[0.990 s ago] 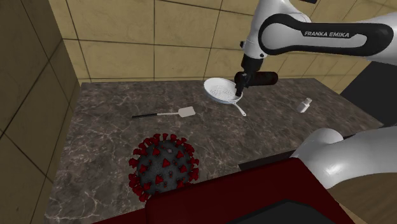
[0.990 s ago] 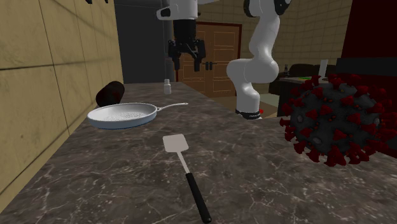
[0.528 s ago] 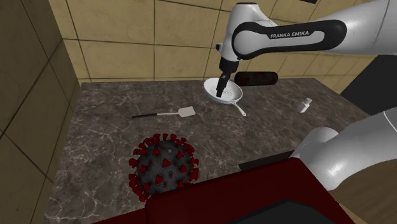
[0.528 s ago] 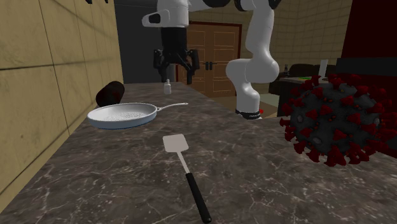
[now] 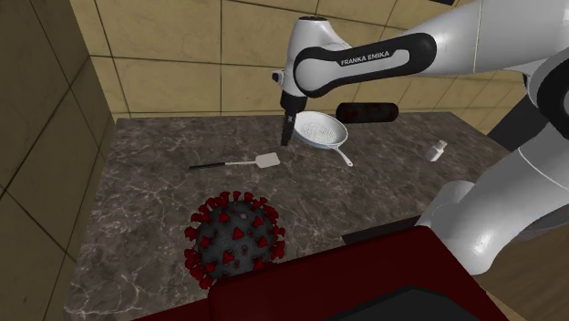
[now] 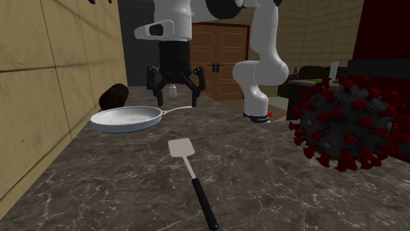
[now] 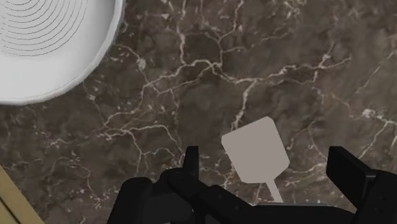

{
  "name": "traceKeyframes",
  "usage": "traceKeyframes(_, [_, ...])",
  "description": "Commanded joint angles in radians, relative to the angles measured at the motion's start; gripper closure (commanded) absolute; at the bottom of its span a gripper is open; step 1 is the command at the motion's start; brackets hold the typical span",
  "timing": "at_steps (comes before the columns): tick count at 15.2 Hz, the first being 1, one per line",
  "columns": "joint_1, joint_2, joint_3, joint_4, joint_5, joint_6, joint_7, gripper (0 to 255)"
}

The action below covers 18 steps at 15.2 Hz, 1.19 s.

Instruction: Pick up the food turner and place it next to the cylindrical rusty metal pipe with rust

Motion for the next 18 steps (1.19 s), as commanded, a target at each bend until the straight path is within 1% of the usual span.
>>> traceKeyframes(1, [0.019,0.06,0.013,0.042,0.014,0.027,-0.047,0])
traceKeyframes(11, [0.094,0.301,0.1,0.227,0.054,0.125,-0.255,0])
traceKeyframes(18, [0.098,0.348,0.103,0.204,0.053,0.196,-0.258,0])
